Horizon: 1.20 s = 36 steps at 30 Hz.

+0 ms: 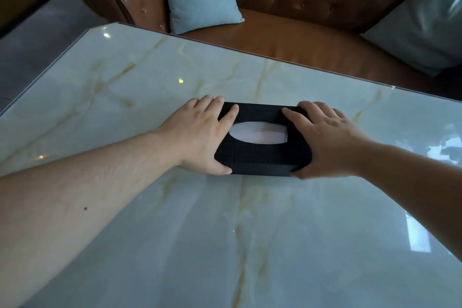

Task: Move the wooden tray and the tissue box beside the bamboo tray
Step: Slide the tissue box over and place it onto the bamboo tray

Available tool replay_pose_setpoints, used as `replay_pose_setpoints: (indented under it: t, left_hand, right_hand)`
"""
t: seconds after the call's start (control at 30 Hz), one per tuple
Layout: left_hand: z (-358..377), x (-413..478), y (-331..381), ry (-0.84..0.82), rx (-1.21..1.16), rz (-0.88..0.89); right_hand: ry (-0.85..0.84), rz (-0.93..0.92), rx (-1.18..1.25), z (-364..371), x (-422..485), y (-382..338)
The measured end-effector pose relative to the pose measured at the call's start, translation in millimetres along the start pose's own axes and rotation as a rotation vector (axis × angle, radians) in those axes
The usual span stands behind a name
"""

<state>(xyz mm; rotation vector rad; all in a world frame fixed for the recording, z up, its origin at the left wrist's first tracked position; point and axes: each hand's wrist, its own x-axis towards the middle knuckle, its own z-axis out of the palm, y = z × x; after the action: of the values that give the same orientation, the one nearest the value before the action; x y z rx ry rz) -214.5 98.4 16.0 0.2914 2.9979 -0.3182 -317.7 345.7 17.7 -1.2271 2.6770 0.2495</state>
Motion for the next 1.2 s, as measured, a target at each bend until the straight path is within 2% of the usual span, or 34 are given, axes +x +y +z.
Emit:
replay_pose_setpoints:
  t: [0.23, 0.53, 1.0, 1.2]
  left_hand:
    - [-25.5, -14.3, 48.7, -0.007, 0.032, 0.039]
    - [-68.0, -6.7, 136.6, -0.02, 0.042, 0.061]
    - [-139.8, 58.9, 312.3, -0.008, 0.032, 0.189]
    - [-163.2, 101.8, 403.6, 0.003, 0.026, 0.287]
  right_hand:
    - [0.032, 0.014, 0.039, 6.7, -61.4, 13.6]
    - [0.043, 0.047, 0.028, 8.8, -147.9, 65.3]
    - [0.089, 0.186, 0.049, 36.0, -302.6, 198.2]
    - [0.045, 0.271, 0.043, 54.7, -379.1, 269.3]
